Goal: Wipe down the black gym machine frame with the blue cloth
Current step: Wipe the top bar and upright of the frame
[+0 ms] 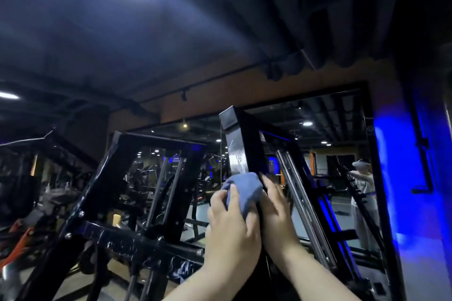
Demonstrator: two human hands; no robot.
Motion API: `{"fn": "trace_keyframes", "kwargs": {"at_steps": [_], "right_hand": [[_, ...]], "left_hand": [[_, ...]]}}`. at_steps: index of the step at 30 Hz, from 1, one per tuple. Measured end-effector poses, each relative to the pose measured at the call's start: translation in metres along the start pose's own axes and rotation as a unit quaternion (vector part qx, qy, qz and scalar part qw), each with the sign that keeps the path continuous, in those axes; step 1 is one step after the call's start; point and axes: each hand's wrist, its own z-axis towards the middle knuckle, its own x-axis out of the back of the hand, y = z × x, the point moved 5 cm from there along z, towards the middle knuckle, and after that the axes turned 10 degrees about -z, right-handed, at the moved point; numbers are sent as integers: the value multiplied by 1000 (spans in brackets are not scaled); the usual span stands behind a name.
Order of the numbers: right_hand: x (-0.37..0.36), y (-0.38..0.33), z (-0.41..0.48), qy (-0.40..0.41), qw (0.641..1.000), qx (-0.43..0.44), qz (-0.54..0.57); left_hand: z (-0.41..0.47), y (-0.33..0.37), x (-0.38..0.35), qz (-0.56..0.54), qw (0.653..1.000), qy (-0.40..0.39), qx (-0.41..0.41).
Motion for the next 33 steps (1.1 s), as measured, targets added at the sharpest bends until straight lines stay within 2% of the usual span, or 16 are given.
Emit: {"fn": "trace_keyframes", "kwargs": {"at_steps": [3, 9, 12, 15, 20, 24, 33], "right_hand": [[-1, 2, 1, 10, 1000, 4, 7], [1, -3, -3, -35, 999, -4, 32], [0, 4, -4, -22, 1000, 9, -8], [0, 11, -3, -8, 1000, 2, 10], [-3, 12, -1, -33, 999, 6, 32], [-3, 11, -2, -51, 997, 20, 52], [0, 9, -3, -15, 999, 37, -33]], "left_hand": [[27, 8, 6, -25, 999, 36, 1], [-14, 0, -9, -2, 1000, 19, -7], [14, 2, -4, -22, 999, 47, -3], [51, 17, 1, -22, 997, 69, 2], [39, 20, -2, -42, 999, 31, -7], [15, 19, -3, 38, 999, 2, -20], [124, 55, 14, 1, 998, 44, 36]]}}
